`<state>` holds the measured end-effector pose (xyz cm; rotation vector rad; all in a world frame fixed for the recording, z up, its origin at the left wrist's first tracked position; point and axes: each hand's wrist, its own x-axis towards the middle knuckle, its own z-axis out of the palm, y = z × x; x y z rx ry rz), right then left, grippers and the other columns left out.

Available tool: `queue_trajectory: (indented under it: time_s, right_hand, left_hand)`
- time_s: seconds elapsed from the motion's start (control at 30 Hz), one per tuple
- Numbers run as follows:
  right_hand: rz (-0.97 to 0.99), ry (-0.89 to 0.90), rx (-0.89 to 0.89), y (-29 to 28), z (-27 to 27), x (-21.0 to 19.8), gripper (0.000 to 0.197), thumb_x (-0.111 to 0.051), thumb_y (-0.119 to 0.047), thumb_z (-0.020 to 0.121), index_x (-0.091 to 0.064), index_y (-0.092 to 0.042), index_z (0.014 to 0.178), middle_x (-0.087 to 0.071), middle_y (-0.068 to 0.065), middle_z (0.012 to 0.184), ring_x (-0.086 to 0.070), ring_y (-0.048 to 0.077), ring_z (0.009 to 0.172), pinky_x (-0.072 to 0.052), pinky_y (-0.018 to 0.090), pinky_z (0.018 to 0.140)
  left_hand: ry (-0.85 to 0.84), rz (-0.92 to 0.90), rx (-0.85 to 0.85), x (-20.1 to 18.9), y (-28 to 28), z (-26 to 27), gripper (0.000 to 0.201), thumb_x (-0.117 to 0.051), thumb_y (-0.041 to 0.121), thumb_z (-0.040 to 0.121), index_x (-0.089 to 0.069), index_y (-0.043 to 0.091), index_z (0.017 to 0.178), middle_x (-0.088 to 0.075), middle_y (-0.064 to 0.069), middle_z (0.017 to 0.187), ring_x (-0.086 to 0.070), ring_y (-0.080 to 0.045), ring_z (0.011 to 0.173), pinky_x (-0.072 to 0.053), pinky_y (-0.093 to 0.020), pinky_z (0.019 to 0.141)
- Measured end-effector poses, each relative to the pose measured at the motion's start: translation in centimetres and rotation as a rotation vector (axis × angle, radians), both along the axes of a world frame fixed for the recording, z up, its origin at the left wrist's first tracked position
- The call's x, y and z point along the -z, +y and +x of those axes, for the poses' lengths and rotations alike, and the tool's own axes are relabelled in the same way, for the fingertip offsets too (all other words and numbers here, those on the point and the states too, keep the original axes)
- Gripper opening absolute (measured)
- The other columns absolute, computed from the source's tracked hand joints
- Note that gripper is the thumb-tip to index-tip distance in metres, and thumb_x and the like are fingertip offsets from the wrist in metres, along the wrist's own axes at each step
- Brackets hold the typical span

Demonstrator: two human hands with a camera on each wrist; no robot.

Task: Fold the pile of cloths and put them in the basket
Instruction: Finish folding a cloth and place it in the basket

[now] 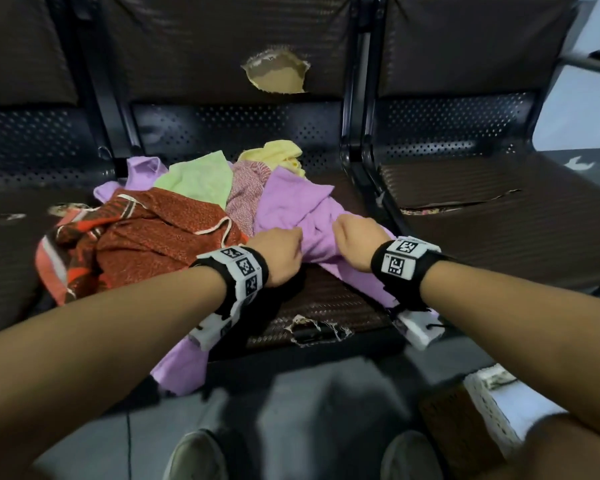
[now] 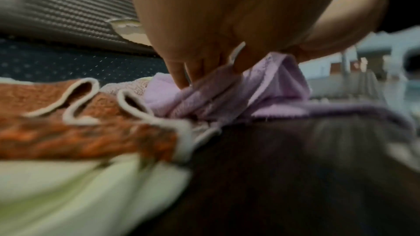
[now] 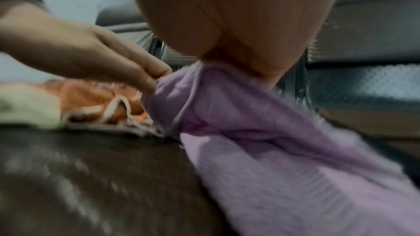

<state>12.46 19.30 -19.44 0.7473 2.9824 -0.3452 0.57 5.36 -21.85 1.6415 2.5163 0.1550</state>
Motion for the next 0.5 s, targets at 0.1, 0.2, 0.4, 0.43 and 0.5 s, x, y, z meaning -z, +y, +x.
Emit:
queue_trajectory:
  time_s: [0.1,0.2,0.4,0.43,0.5]
  right_hand:
    - [-0.255,0.285,0.120,0.2,0.1,-0.9,0.032,-0.038,-0.032,0.106,-0.048,-0.009,0.085,-0.065,0.020,0.097,-0.061,0.035,0.092,-0.042,0.039,0.079]
    - [-0.382,0.278,0.059,0.0,1.2,-2.1,0.054,-0.050,-0.074,0.084,-0.055,-0.021,0.084,-0.066,0.001,0.083,-0.061,0.022,0.078,-0.047,0.038,0.075]
    - [-0.194,0.064,0.013,0.4,3.4,-1.9,0.025,-0.057,-0.035,0.095,-0.067,-0.013,0.088,-0.070,0.011,0.091,-0.065,0.032,0.088,-0.050,0.035,0.075]
    - [-0.243,0.140,0.038,0.3,3.5,-2.5,0.021,-0.053,-0.025,0.097,-0.069,-0.012,0.097,-0.071,0.012,0.098,-0.066,0.032,0.094,-0.051,0.036,0.080]
    - [-0.307,0.310,0.033,0.1,3.2,-4.0,0.017,-0.051,-0.015,0.096,-0.067,-0.008,0.098,-0.071,0.011,0.097,-0.064,0.030,0.092,-0.049,0.035,0.080]
  left_hand:
    - [-0.205,0.214,-0.146,-2.0,0.9,-0.1,0.019,-0.034,0.027,0.103,-0.042,0.011,0.095,-0.062,-0.026,0.106,-0.057,-0.037,0.092,-0.034,-0.035,0.072]
    - [-0.320,0.453,-0.232,-4.6,1.1,-0.2,0.022,-0.033,0.024,0.105,-0.043,0.012,0.089,-0.057,-0.015,0.090,-0.050,-0.028,0.083,-0.027,-0.034,0.068]
    - [-0.495,0.663,-0.229,-7.5,-0.2,-0.9,0.043,-0.057,0.066,0.086,-0.048,0.024,0.078,-0.057,0.006,0.072,-0.053,-0.018,0.071,-0.040,-0.032,0.063]
    - [-0.429,0.573,-0.168,-7.7,-0.8,-0.9,0.052,-0.059,0.078,0.075,-0.048,0.028,0.083,-0.060,0.007,0.075,-0.054,-0.016,0.069,-0.043,-0.031,0.063]
    - [-0.167,0.321,-0.066,-7.4,-1.9,-0.8,0.069,-0.058,0.091,0.060,-0.045,0.032,0.095,-0.064,0.007,0.081,-0.059,-0.017,0.071,-0.048,-0.032,0.065]
